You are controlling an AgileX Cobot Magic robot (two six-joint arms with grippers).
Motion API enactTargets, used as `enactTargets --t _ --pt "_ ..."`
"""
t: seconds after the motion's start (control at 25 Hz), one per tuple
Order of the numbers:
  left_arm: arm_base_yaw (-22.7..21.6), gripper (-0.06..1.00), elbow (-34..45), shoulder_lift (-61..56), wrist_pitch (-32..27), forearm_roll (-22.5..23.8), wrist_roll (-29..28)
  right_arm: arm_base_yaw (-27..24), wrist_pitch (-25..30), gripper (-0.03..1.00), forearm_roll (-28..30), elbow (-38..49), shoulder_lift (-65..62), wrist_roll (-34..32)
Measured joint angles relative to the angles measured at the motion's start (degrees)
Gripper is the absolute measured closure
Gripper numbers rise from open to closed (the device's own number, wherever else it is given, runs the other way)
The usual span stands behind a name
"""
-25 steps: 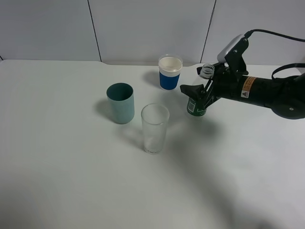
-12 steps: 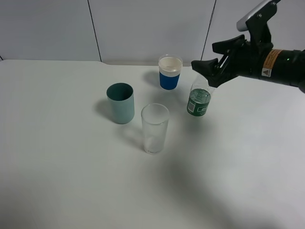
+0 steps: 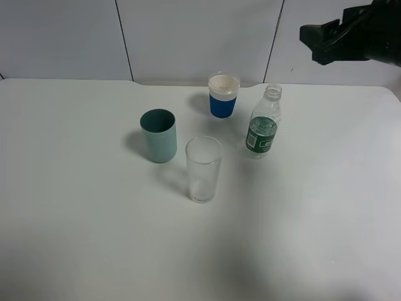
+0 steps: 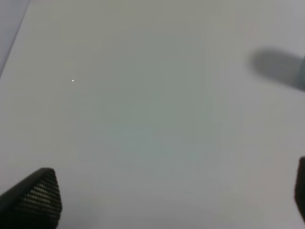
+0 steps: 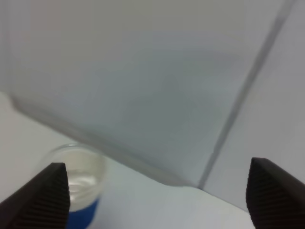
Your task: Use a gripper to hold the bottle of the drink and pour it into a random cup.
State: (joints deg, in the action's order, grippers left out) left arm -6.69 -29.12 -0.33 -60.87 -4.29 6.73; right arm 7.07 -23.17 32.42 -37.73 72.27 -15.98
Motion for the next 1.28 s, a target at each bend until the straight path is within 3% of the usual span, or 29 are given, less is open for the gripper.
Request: enactTargets --t 0.28,0.52,0.76,1.16,1.28 --pt "0.0 -0.05 0.0 0.0 0.0 0.0 0.0 -1.87 10.33 0.23 -10.66 0.0 -12.36 9.82" --pt "0.0 -0.05 0.0 0.0 0.0 0.0 0.0 -6.33 22.64 0.23 -11.71 0.0 -24.76 10.33" --pt "0.0 -0.05 0.0 0.0 0.0 0.0 0.0 -6.74 36.31 0.23 -14.98 0.0 -35.3 10.21" --pt "0.0 -0.05 0.0 0.0 0.0 0.0 0.0 -6.74 48.59 0.23 -23.42 0.0 -53.04 10.33" --pt "0.0 -0.05 0.0 0.0 0.0 0.0 0.0 -6.74 53.17 0.23 -26.46 0.0 -58.25 13.36"
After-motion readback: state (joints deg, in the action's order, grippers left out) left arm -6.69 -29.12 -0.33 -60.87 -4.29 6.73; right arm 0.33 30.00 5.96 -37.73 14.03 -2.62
